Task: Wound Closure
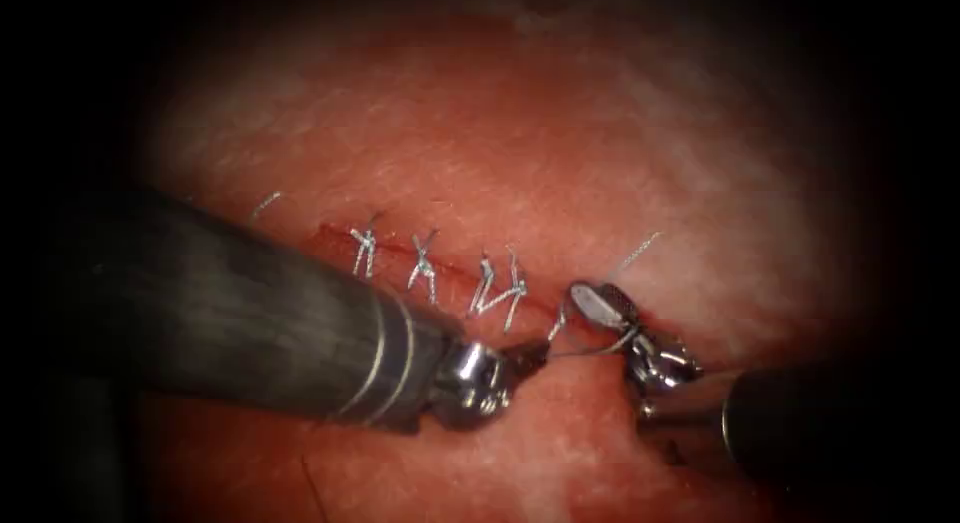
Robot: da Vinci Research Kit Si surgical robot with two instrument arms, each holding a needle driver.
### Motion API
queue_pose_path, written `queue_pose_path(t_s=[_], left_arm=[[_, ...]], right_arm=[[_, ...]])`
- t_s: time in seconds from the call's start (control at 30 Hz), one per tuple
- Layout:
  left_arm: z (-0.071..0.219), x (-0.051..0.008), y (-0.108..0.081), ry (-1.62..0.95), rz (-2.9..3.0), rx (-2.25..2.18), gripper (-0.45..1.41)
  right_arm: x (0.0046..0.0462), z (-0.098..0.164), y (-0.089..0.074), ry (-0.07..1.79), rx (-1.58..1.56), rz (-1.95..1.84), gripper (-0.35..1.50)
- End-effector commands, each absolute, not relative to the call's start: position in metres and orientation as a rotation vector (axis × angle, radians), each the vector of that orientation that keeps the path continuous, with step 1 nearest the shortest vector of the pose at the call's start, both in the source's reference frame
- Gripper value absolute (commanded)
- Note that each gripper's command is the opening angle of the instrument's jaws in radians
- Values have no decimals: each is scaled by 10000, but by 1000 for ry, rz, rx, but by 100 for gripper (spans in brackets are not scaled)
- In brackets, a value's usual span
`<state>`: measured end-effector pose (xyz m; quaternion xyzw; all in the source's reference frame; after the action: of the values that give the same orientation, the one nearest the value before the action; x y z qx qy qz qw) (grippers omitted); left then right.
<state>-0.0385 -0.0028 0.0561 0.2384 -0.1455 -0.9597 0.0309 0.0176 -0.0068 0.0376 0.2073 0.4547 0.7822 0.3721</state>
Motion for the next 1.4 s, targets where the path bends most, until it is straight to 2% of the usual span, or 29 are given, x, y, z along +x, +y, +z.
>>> queue_pose_path(t_s=[0.03, 0.67, 0.97, 1.0, 1.07, 1.17, 1.3, 1.4], left_arm=[[565, -389, -39, -441, -2956, 736, -45], [564, -384, -44, -441, -2952, 737, -45], [562, -380, -47, -439, -2949, 742, -45], [562, -380, -47, -439, -2948, 743, -45], [562, -380, -47, -438, -2948, 743, -45], [562, -379, -46, -440, -2950, 736, -45], [561, -372, -37, -438, -2959, 717, -45], [555, -363, -18, -426, -2980, 689, -45]], right_arm=[[182, 380, -80, 1161, 533, 2008, 116], [187, 388, -47, 1175, 447, 1997, 105], [197, 391, -44, 1174, 407, 1970, 83], [198, 391, -43, 1174, 401, 1967, 76], [200, 391, -42, 1167, 395, 1964, 48], [200, 390, -44, 1153, 405, 1938, -35], [192, 375, -54, 1088, 259, 1794, -35], [195, 361, -54, 1109, 233, 1761, -35]])
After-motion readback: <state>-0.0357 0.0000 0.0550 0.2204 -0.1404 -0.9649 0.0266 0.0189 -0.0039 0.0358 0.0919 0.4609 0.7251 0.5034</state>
